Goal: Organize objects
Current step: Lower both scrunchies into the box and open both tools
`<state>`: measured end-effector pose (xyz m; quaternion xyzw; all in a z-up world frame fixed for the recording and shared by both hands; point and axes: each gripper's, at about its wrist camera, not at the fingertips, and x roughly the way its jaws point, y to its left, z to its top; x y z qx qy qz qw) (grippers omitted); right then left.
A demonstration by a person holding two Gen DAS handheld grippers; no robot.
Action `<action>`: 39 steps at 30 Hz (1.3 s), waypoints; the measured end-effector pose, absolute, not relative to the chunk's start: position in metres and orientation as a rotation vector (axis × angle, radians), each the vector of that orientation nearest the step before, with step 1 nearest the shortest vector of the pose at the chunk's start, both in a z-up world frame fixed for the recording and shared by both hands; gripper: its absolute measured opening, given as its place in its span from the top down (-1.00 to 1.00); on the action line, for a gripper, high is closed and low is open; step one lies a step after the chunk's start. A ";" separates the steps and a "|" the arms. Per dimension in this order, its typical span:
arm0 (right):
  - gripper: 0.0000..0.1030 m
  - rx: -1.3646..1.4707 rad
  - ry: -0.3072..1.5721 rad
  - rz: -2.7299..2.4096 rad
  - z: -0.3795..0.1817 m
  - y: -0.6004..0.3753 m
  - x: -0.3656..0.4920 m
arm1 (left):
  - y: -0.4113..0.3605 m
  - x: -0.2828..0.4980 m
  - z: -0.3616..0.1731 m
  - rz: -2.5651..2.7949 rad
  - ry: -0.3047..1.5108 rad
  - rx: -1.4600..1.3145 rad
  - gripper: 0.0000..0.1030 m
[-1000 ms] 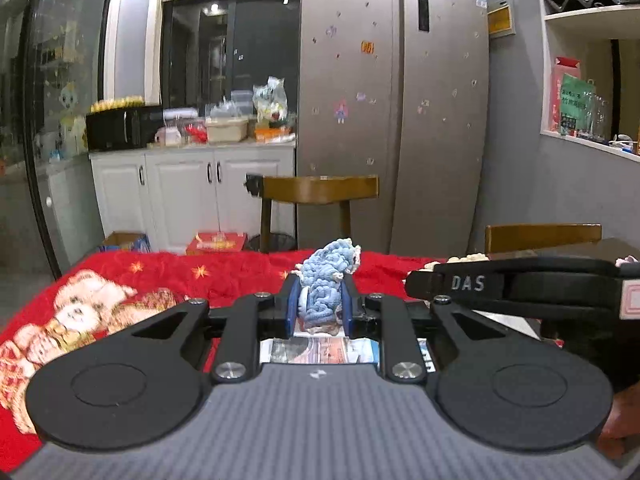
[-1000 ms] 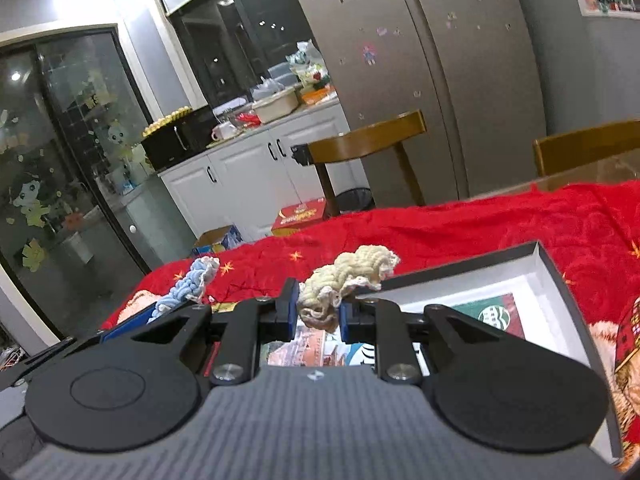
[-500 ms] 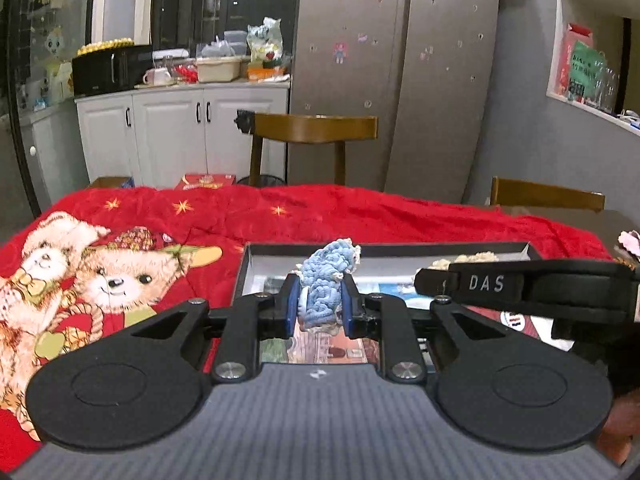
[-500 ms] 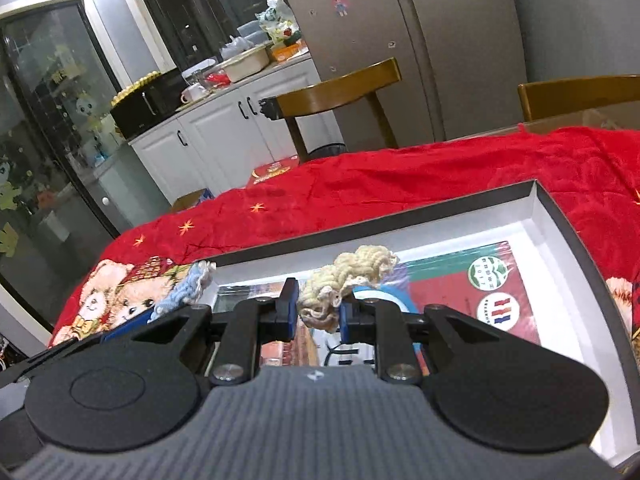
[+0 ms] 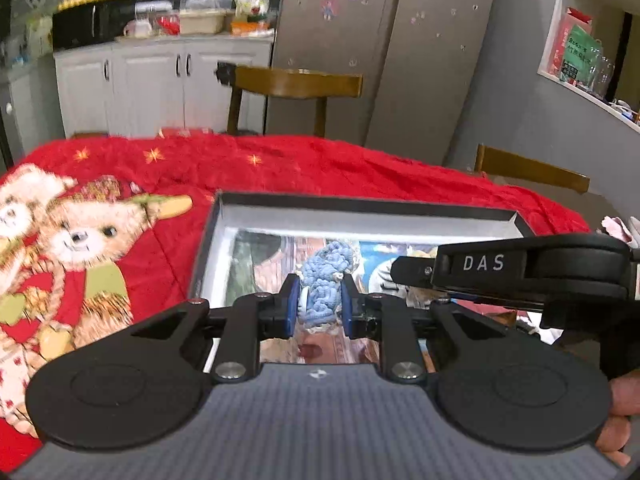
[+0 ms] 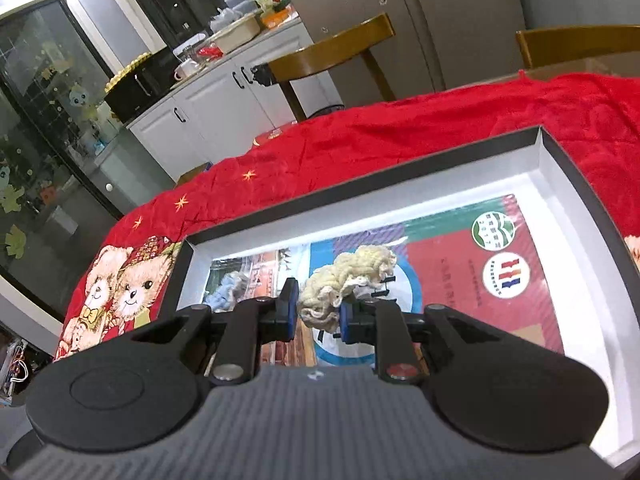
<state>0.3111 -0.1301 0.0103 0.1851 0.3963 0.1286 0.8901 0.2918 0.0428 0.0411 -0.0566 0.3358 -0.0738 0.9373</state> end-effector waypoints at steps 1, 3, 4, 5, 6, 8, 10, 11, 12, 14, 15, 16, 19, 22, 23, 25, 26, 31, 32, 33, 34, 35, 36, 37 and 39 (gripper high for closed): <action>0.55 0.380 0.828 0.267 0.009 -0.130 0.311 | 0.042 0.293 0.039 -0.159 0.704 -0.120 0.51; 0.55 0.379 0.836 0.264 0.007 -0.130 0.312 | 0.041 0.295 0.035 -0.162 0.727 -0.127 0.51; 0.55 0.378 0.842 0.262 0.005 -0.130 0.313 | 0.040 0.296 0.033 -0.158 0.737 -0.127 0.51; 0.55 0.378 0.846 0.259 0.004 -0.130 0.313 | 0.038 0.296 0.031 -0.157 0.741 -0.124 0.51; 0.55 0.376 0.849 0.258 0.003 -0.130 0.313 | 0.038 0.296 0.030 -0.155 0.742 -0.121 0.51; 0.55 0.374 0.854 0.254 0.002 -0.129 0.313 | 0.037 0.297 0.028 -0.151 0.743 -0.118 0.51; 0.54 0.372 0.858 0.256 0.002 -0.128 0.313 | 0.038 0.297 0.027 -0.151 0.742 -0.120 0.51; 0.54 0.371 0.859 0.256 0.001 -0.128 0.313 | 0.038 0.297 0.027 -0.152 0.742 -0.119 0.51; 0.54 0.369 0.860 0.254 0.001 -0.128 0.313 | 0.037 0.297 0.027 -0.151 0.741 -0.115 0.51; 0.53 0.366 0.864 0.252 0.000 -0.128 0.313 | 0.037 0.297 0.026 -0.141 0.740 -0.105 0.51; 0.53 0.366 0.865 0.251 0.000 -0.128 0.313 | 0.036 0.297 0.025 -0.139 0.738 -0.101 0.51; 0.53 0.365 0.863 0.252 0.000 -0.128 0.313 | 0.035 0.297 0.025 -0.135 0.739 -0.098 0.51; 0.52 0.374 0.870 0.258 0.000 -0.128 0.312 | 0.032 0.296 0.024 -0.133 0.738 -0.087 0.51; 0.52 0.377 0.870 0.257 0.000 -0.126 0.311 | 0.031 0.296 0.023 -0.135 0.736 -0.080 0.51; 0.52 0.372 0.869 0.255 0.000 -0.125 0.310 | 0.031 0.296 0.022 -0.135 0.739 -0.077 0.51; 0.52 0.368 0.869 0.255 0.000 -0.124 0.310 | 0.031 0.297 0.021 -0.135 0.742 -0.078 0.50; 0.52 0.367 0.869 0.255 0.000 -0.124 0.310 | 0.031 0.297 0.021 -0.131 0.743 -0.075 0.50; 0.49 0.355 0.861 0.251 0.000 -0.122 0.309 | 0.031 0.297 0.020 -0.128 0.745 -0.070 0.50; 0.49 0.348 0.855 0.247 -0.001 -0.121 0.308 | 0.030 0.297 0.019 -0.124 0.746 -0.067 0.50; 0.49 0.342 0.853 0.246 0.000 -0.120 0.307 | 0.030 0.297 0.019 -0.120 0.747 -0.064 0.50; 0.49 0.341 0.853 0.248 -0.001 -0.119 0.307 | 0.029 0.297 0.018 -0.116 0.749 -0.061 0.50; 0.49 0.346 0.853 0.251 -0.001 -0.119 0.307 | 0.029 0.297 0.018 -0.116 0.750 -0.058 0.50; 0.48 0.351 0.854 0.252 -0.001 -0.119 0.307 | 0.029 0.297 0.017 -0.114 0.751 -0.057 0.50; 0.48 0.358 0.856 0.253 -0.001 -0.120 0.307 | 0.029 0.297 0.017 -0.109 0.751 -0.058 0.50; 0.48 0.364 0.857 0.254 -0.001 -0.120 0.307 | 0.028 0.297 0.017 -0.104 0.749 -0.053 0.50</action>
